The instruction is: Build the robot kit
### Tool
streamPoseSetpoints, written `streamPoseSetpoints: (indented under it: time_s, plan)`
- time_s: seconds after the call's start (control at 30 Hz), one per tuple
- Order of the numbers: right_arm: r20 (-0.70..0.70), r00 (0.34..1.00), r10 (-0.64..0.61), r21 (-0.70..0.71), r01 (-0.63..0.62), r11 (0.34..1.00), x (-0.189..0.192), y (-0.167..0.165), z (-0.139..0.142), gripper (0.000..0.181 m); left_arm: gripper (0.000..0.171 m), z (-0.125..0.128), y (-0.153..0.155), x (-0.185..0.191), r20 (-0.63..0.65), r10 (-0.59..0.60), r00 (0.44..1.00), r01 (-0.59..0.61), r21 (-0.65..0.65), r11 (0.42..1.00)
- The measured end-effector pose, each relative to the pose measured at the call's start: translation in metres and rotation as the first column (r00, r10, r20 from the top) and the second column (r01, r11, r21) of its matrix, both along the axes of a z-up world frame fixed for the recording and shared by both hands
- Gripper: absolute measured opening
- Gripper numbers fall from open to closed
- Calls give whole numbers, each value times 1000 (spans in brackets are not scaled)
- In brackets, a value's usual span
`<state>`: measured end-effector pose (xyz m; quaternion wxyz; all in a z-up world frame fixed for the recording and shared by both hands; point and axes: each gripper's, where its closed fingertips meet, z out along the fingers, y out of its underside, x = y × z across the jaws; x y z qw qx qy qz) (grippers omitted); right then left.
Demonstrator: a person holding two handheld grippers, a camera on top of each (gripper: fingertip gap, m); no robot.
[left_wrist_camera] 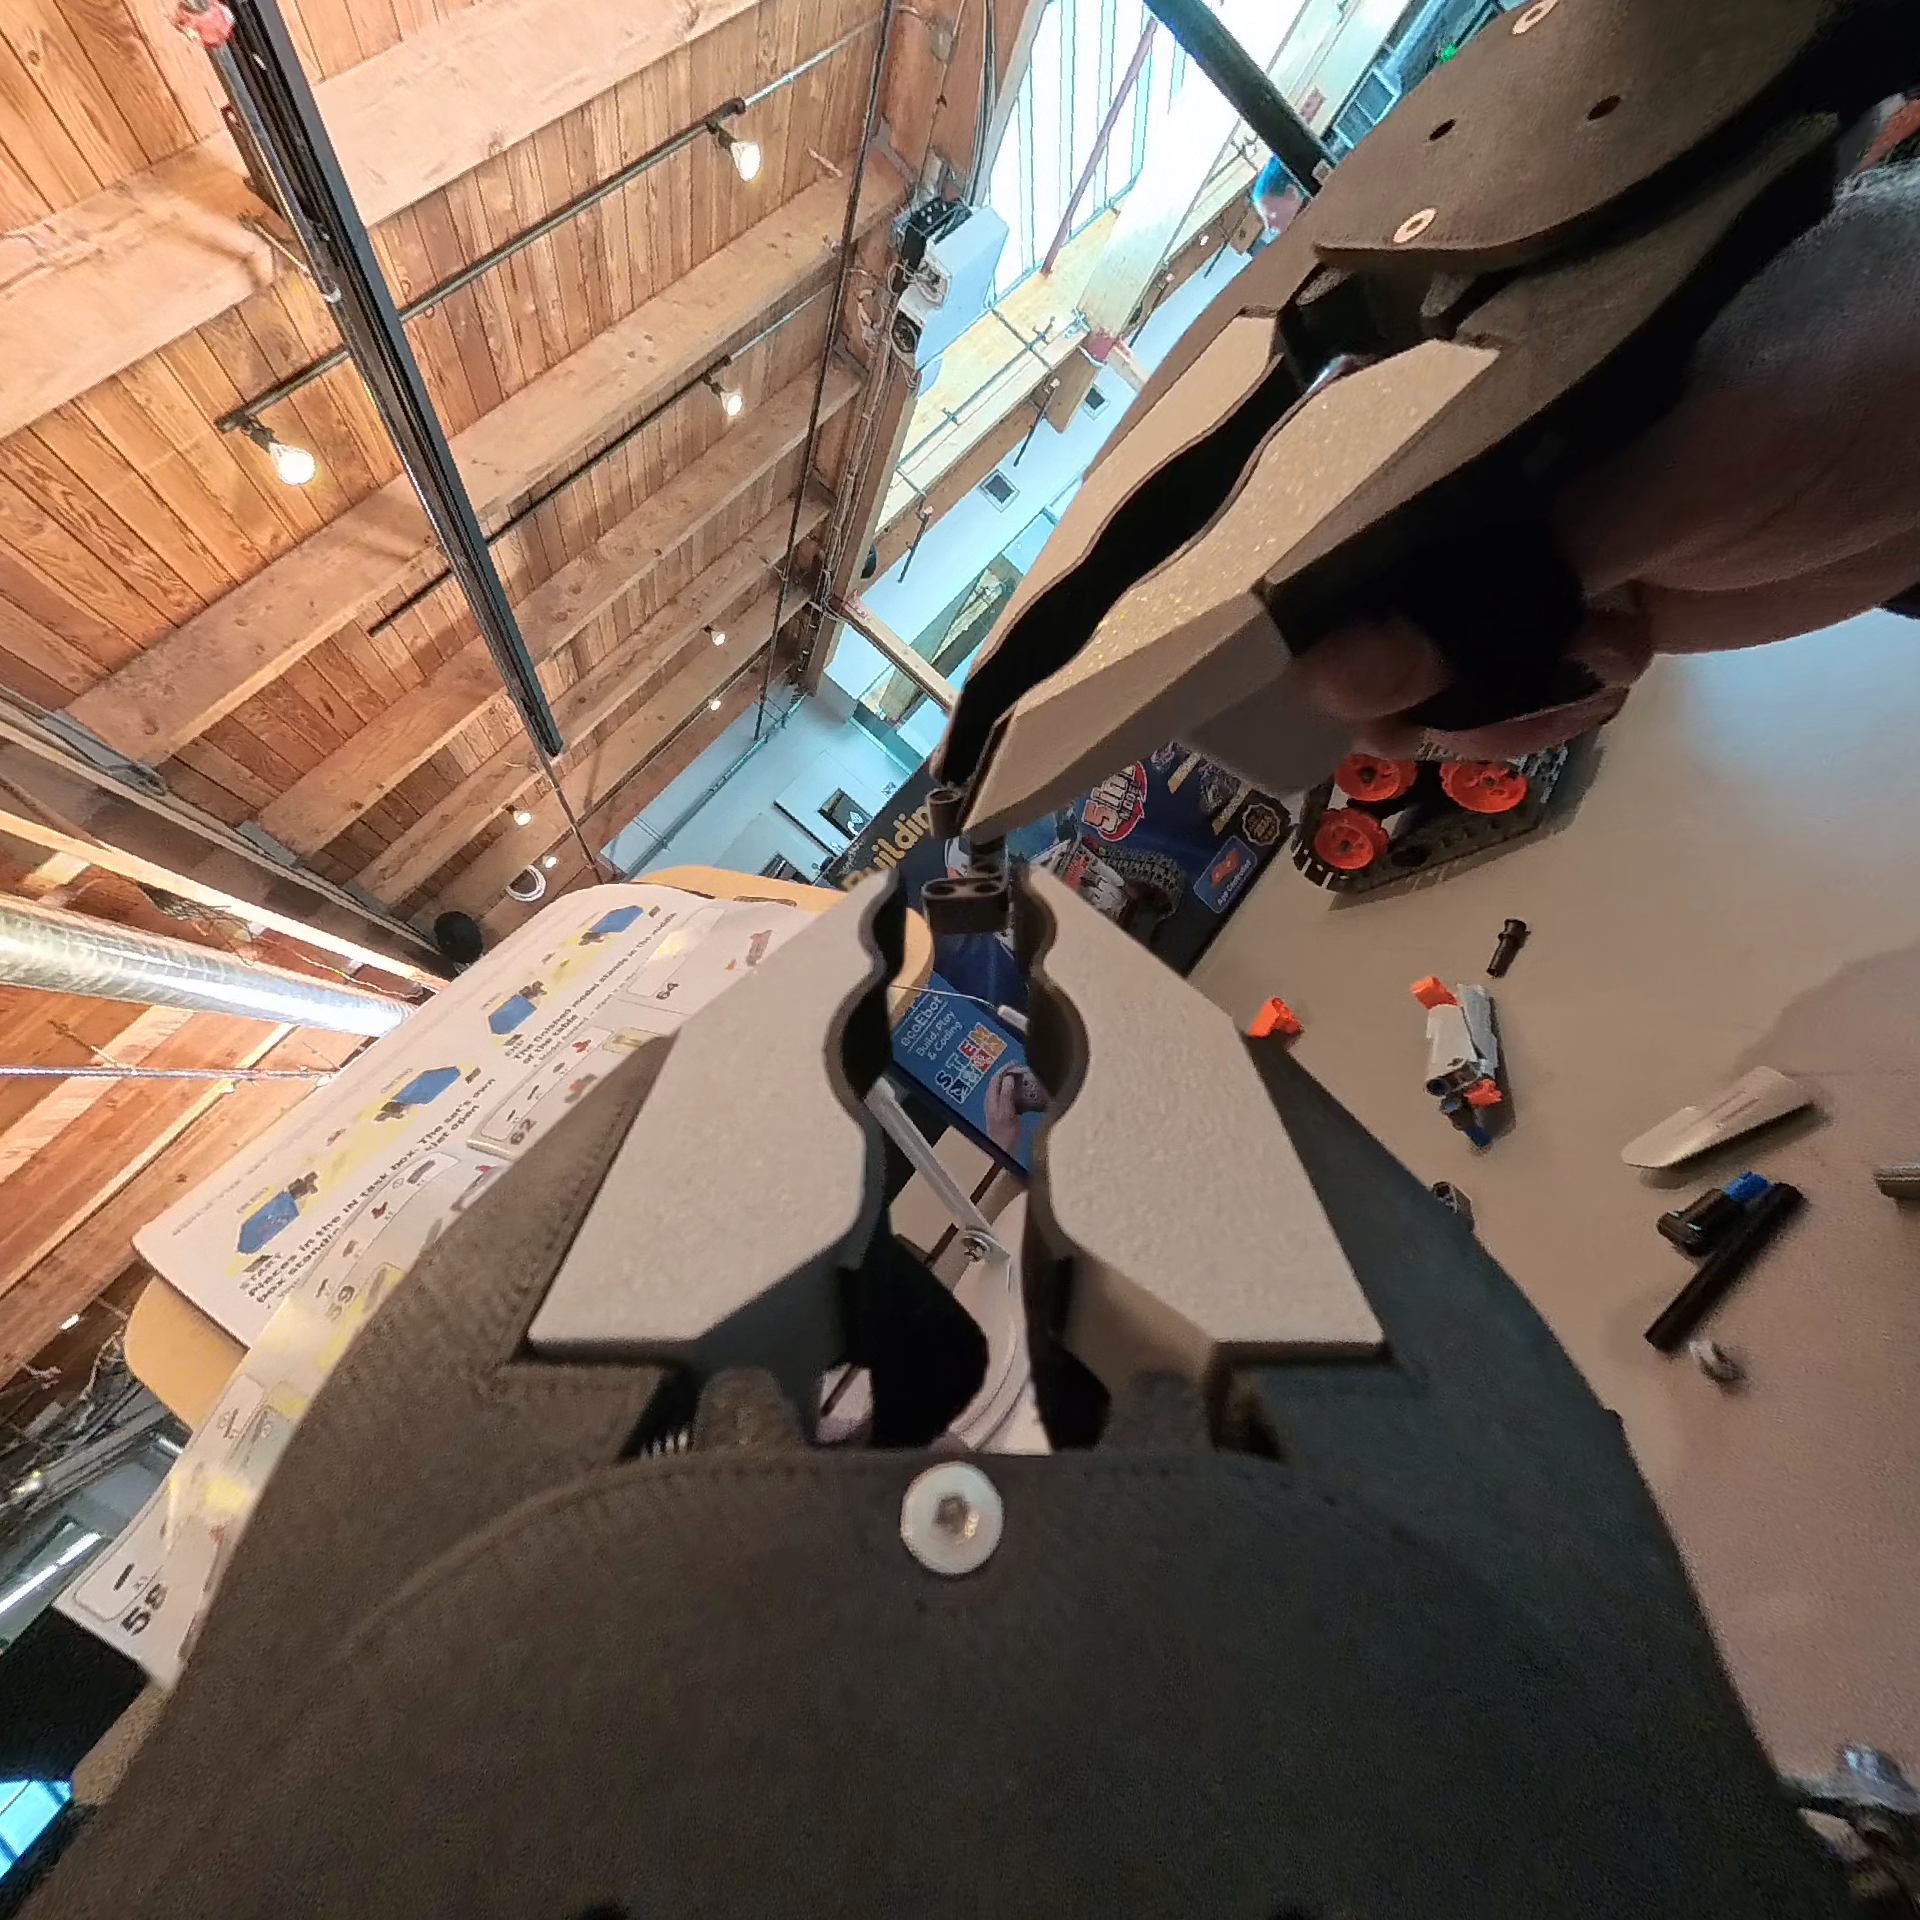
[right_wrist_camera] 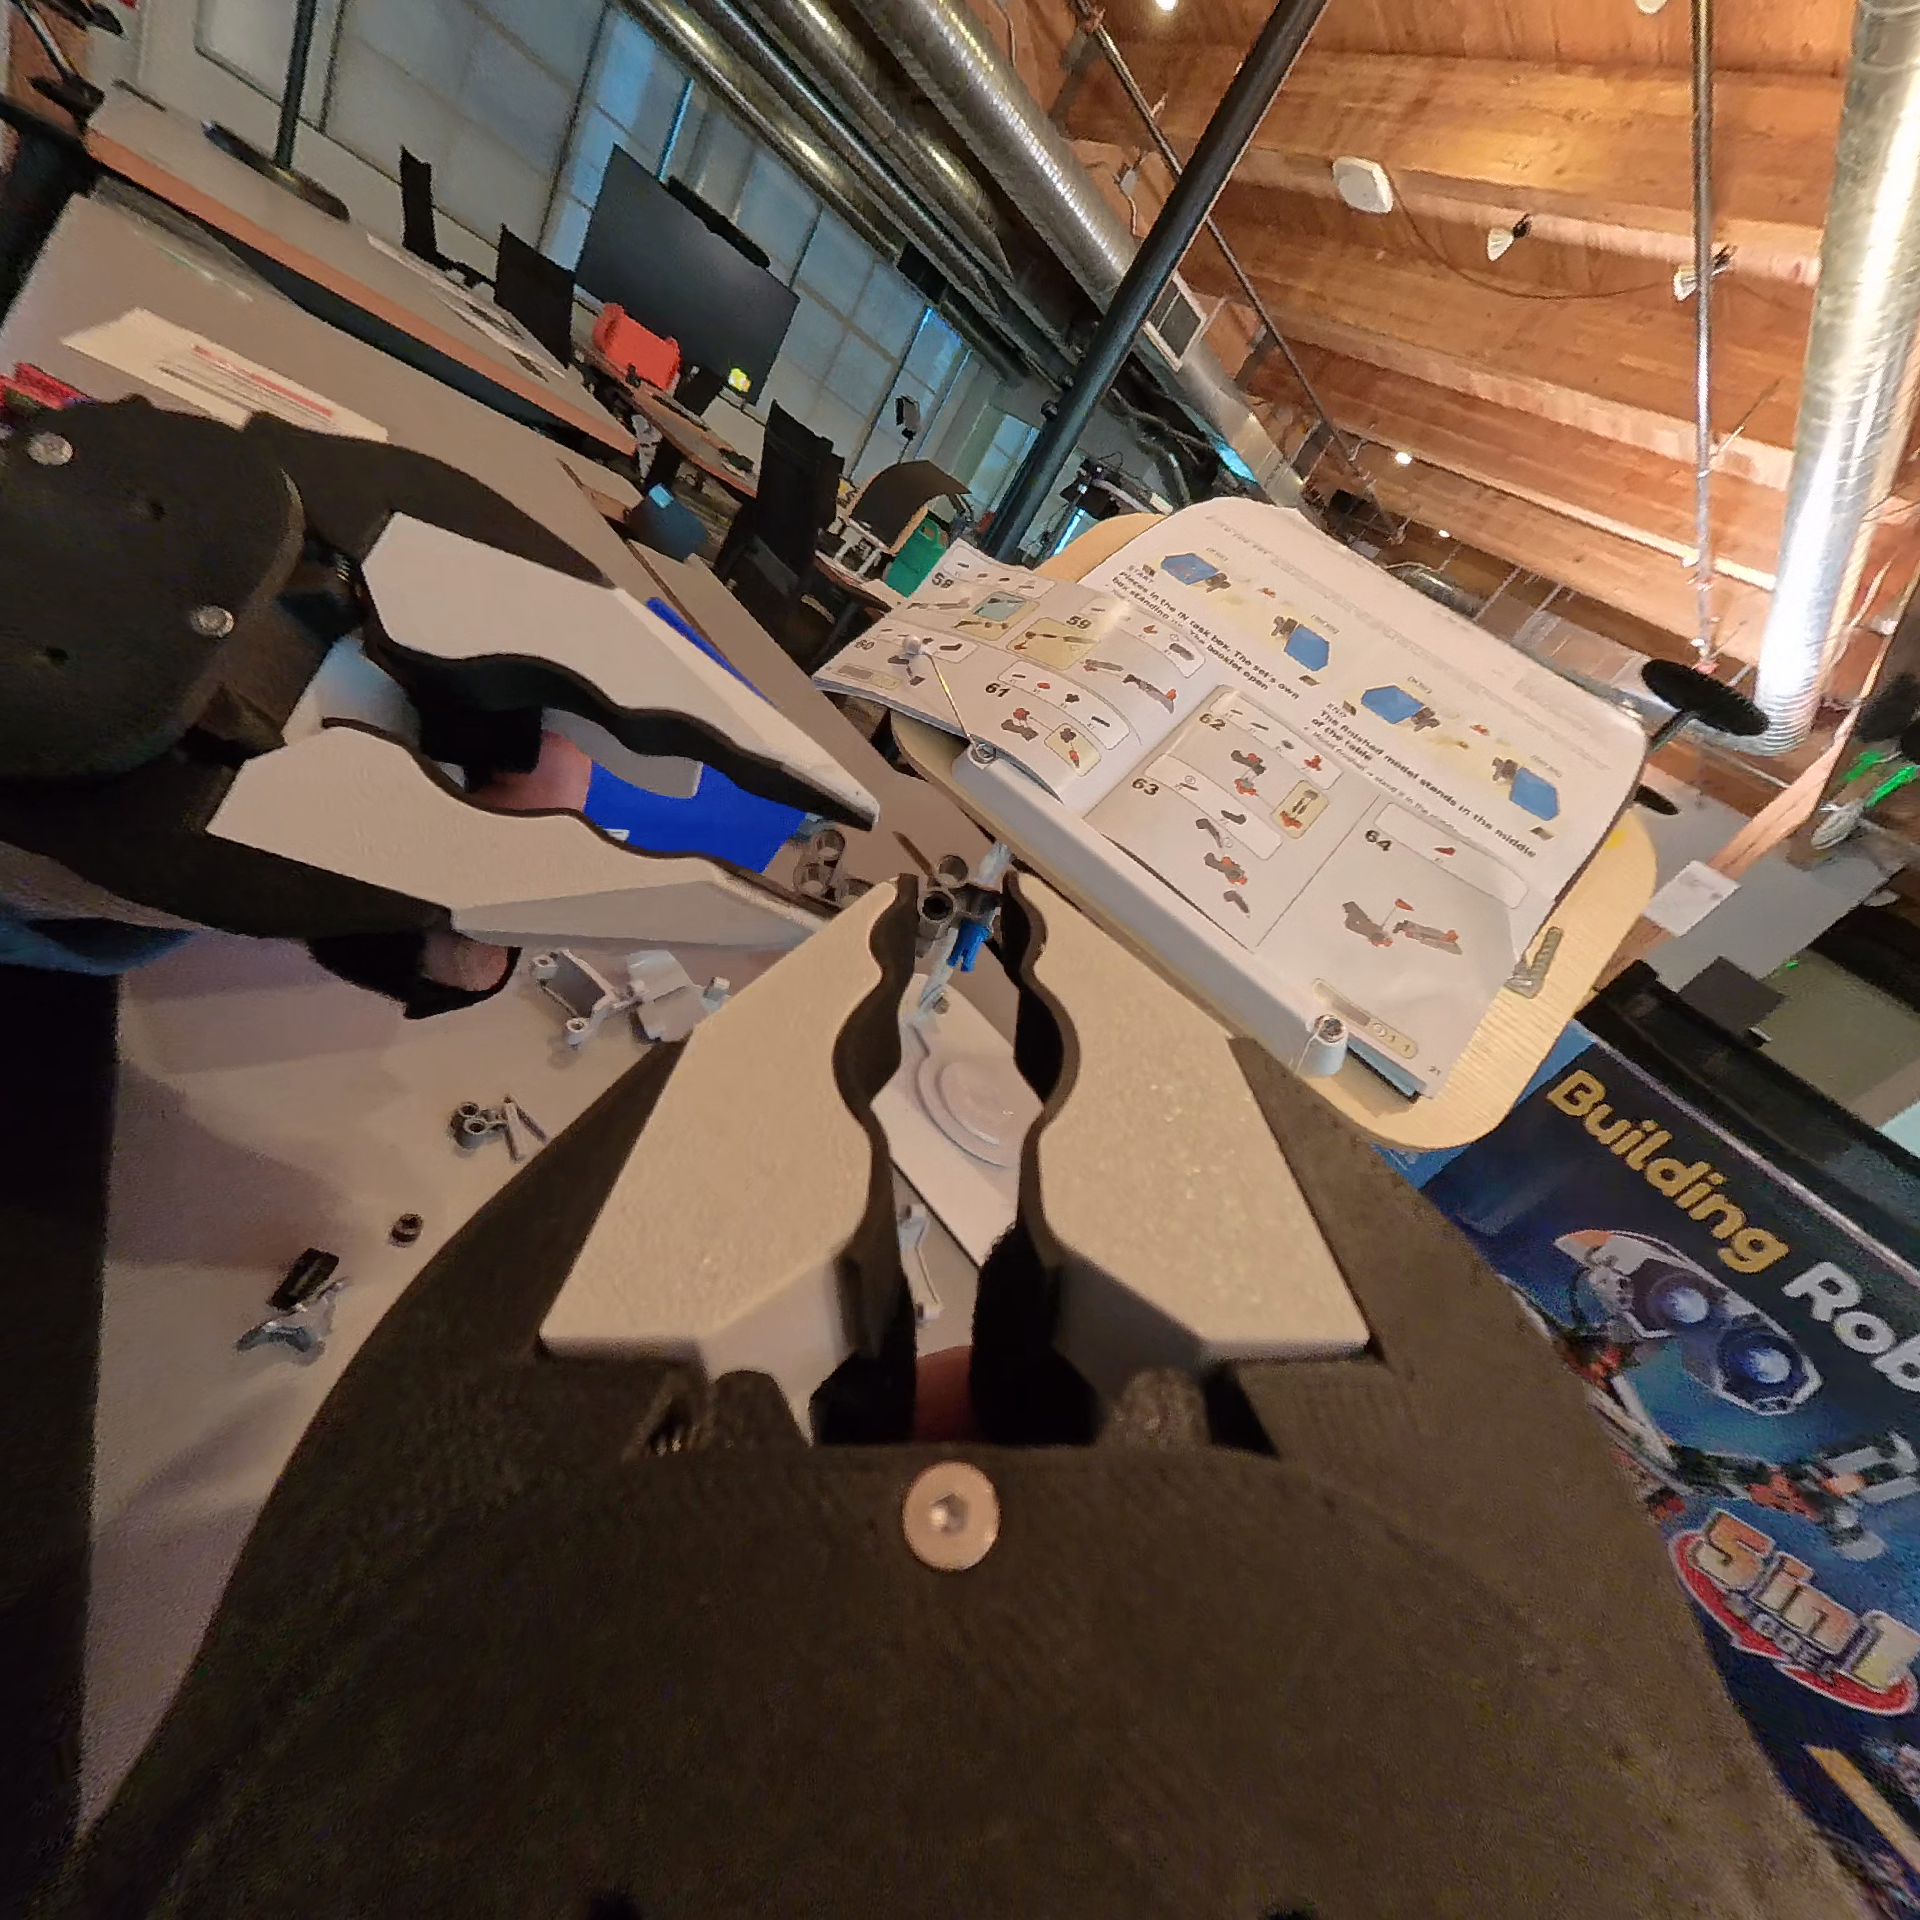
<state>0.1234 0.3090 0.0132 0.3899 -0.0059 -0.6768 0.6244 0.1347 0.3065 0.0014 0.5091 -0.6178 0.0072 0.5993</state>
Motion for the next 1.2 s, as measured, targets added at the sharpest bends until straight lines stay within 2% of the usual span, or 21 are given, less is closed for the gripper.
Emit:
streamPoseSetpoints:
  time_s: [0.23, 0.43, 0.57, 0.8, 1.0, 1.2]
  plan:
    - [65, 997, 44, -13, -44, 999, 2, 1, -2, 15, 13, -3, 1, 1, 1, -3, 1000, 3, -19, 1000]
    - [152, 984, 96, -20, -94, 995, 3, 11, 3, 18, 13, -6, 1, -3, -40, 46, 998, -49, -81, 996]
    - [229, 966, 119, 41, -132, 990, 7, 13, -7, 20, 13, -11, 7, -2, -86, 80, 993, -92, -153, 984]
    - [308, 951, 22, 113, -60, 992, -2, 16, -28, 15, 13, -21, 17, 1, -159, 105, 982, -143, -253, 957]
    - [434, 900, 36, 80, -78, 994, 0, 22, -36, 14, 13, -25, 24, 5, -191, 95, 977, -148, -290, 945]
    - [460, 885, 66, 35, -93, 995, 5, 31, -37, 12, 13, -27, 34, 10, -186, 64, 981, -117, -295, 948]
